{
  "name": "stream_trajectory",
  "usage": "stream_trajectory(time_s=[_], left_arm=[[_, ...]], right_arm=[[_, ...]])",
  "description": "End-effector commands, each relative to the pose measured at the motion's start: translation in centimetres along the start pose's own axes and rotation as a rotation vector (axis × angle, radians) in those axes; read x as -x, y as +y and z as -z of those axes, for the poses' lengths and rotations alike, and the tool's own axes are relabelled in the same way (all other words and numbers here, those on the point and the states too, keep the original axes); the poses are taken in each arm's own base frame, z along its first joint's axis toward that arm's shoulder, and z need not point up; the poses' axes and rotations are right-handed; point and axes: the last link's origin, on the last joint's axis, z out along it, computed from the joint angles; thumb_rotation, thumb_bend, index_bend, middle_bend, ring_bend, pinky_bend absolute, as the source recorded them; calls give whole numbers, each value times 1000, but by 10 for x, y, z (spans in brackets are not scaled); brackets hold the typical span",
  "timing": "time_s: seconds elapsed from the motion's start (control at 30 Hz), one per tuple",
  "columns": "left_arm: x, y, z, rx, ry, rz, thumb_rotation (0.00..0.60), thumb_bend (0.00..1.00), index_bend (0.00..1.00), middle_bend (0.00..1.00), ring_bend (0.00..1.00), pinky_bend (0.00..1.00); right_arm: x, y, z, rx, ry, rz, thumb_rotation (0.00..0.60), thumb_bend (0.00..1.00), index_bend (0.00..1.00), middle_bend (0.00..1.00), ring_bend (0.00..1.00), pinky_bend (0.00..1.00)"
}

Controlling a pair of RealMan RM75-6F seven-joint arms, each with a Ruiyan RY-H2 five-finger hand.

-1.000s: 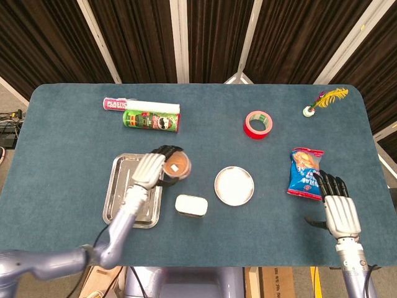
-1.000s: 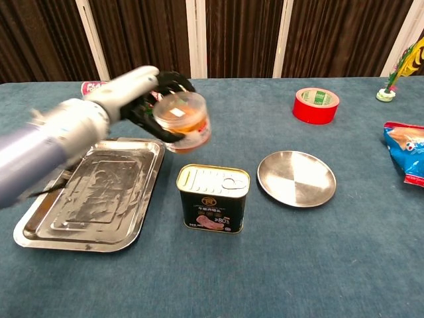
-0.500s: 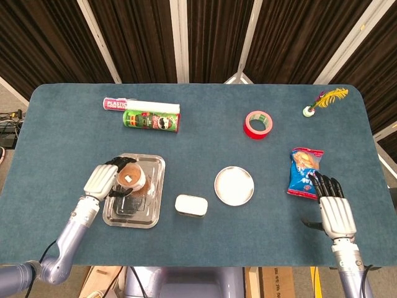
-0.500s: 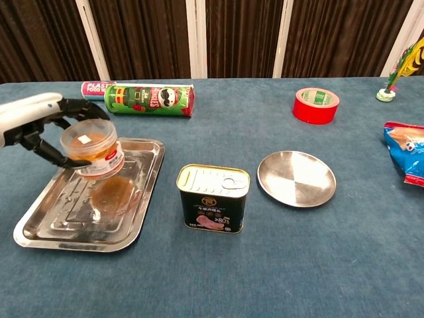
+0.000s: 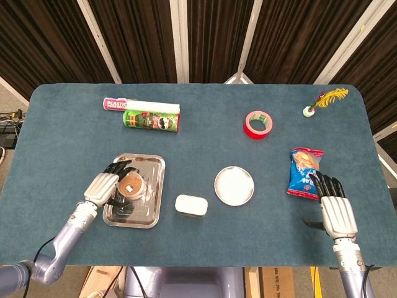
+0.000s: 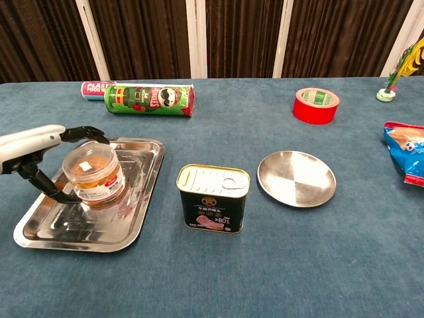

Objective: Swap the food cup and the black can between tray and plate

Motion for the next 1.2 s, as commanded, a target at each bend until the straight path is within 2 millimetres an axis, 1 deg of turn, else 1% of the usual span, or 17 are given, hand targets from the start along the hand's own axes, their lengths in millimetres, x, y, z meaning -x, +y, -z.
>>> stream_trajectory(time_s=[0.03,0.1,0.17,0.23,0.27,0.37,0.4,0.43,0.47,0.5,0.53,0.63,0.7,0.77,0.93,1.07,1.2], left_arm=[[-24,9,13,9,76,-8,600,0,151,0,0,6],[-40,17,27,31,154,7,600,0,150,0,0,6],[-61,23,49,49,258,26,600,0,153,0,0,8],[-81,21,78,42,381,13,600,4,161,0,0,10],[-89,15,95,13,447,-25,600,9,167,0,0,10],[-100,3,124,-60,548,-123,600,32,190,0,0,13],[-101,-3,135,-102,569,-159,600,33,191,0,0,14],[-101,-5,140,-117,573,-169,600,35,191,0,0,14],[-99,-13,155,-182,569,-187,600,36,191,0,0,14],[-97,-15,162,-211,563,-189,600,37,191,0,0,14],[-96,-18,171,-248,554,-190,600,37,191,0,0,14],[-93,-24,184,-319,560,-199,600,39,194,0,0,14],[-89,-29,189,-354,557,-209,600,40,197,0,0,14],[-85,-36,190,-382,551,-205,600,41,198,0,0,14],[-83,-42,188,-382,535,-185,600,44,198,0,0,14],[-82,-46,187,-392,516,-177,600,44,199,0,0,14],[-82,-47,185,-397,512,-178,600,44,198,0,0,13]], right_arm=[[-1,-1,1,-4,1,-3,600,1,1,0,0,0],[-1,-2,1,-15,-1,-8,600,1,1,0,0,0],[0,-4,1,-29,-8,-19,600,1,4,0,0,0],[-1,-7,1,-56,-18,-35,600,1,13,0,1,0],[-1,-11,0,-78,-22,-56,600,1,17,0,2,0],[0,-22,-6,-141,-65,-89,600,2,19,0,2,0],[-1,-29,-10,-171,-80,-97,600,2,20,0,2,0],[-3,-32,-12,-183,-85,-99,600,2,20,0,2,0],[-7,-46,-21,-234,-98,-104,600,2,20,0,2,0],[-10,-55,-26,-261,-110,-107,600,2,20,0,2,0],[-13,-69,-31,-301,-130,-121,600,2,20,0,2,0],[-20,-102,-39,-387,-177,-120,600,2,19,2,2,0],[-21,-122,-39,-433,-209,-113,600,2,20,3,2,0],[-19,-145,-38,-473,-265,-120,600,2,19,7,8,0],[-7,-185,-40,-510,-375,-149,600,1,20,12,21,0],[5,-207,-42,-510,-446,-164,600,1,20,12,23,0],[18,-222,-44,-492,-470,-171,600,1,20,12,24,0]])
